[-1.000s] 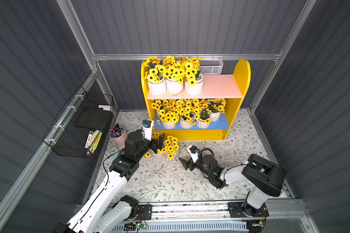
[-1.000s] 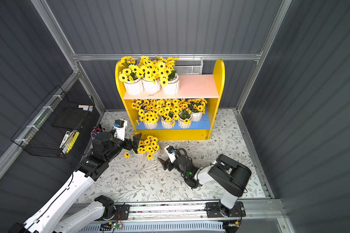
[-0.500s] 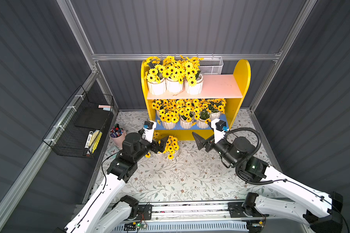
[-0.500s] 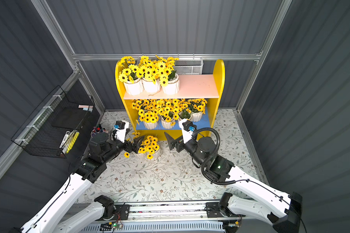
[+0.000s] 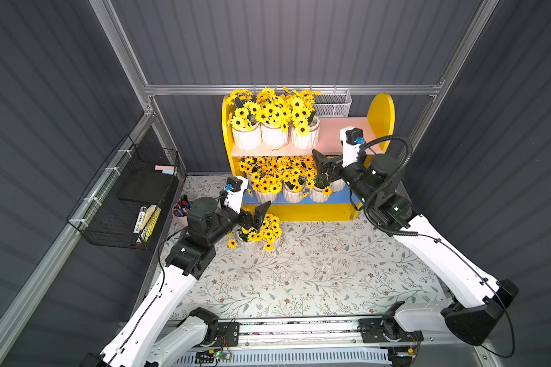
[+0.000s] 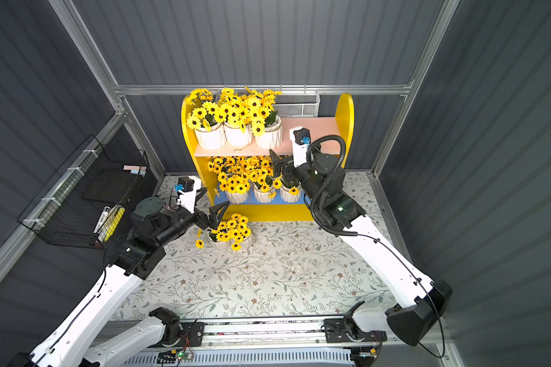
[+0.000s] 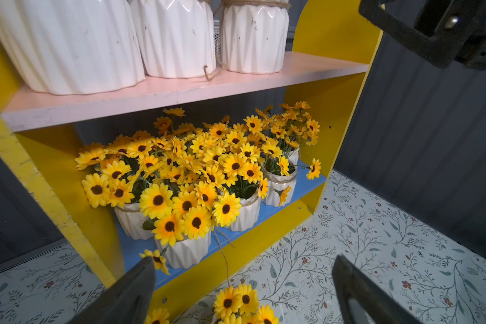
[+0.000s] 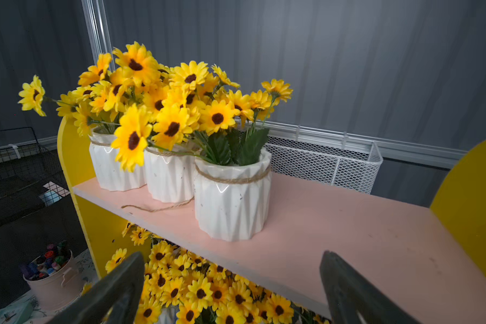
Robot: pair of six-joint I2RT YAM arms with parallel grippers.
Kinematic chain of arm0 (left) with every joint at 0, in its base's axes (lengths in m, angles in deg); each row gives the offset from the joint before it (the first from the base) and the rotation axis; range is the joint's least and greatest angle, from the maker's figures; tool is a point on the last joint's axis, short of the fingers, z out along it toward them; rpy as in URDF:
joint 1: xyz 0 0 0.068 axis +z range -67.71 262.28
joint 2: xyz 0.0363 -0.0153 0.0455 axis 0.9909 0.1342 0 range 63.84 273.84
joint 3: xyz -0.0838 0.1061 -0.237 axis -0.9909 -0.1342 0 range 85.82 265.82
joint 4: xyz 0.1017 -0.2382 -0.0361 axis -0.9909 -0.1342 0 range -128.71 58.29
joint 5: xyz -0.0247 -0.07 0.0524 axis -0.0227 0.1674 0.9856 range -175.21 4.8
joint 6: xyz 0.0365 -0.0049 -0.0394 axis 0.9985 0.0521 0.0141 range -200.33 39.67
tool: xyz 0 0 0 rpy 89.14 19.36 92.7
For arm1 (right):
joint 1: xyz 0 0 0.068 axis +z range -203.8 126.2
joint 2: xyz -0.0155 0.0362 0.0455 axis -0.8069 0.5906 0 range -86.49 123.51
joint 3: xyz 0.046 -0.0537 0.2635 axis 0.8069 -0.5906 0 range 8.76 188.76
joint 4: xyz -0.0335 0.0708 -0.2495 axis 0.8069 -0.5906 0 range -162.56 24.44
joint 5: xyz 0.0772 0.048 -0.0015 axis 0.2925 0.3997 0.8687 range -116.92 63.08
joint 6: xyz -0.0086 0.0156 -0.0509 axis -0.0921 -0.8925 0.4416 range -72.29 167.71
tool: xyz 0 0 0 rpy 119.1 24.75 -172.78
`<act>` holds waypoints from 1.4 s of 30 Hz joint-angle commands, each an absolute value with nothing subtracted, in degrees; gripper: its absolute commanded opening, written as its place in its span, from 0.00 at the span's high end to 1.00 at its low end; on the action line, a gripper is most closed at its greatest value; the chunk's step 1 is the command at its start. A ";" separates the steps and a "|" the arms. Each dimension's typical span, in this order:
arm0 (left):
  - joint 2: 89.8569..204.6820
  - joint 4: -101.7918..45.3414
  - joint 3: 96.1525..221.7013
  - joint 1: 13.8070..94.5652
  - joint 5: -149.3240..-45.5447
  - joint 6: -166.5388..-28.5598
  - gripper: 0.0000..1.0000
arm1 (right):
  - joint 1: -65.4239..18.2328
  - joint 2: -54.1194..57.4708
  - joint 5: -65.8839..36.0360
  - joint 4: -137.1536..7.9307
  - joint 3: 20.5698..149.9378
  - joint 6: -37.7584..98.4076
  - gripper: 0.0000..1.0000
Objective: Take the sunflower pots off the shelves
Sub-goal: Pick up the sunflower pot from the shelf.
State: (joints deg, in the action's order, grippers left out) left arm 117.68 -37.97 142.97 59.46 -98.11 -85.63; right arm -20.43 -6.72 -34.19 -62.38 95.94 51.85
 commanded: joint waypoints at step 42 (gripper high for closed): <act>115.35 -35.48 136.83 59.26 -99.97 -84.13 0.01 | -27.70 23.15 -15.32 -64.69 126.77 48.50 0.01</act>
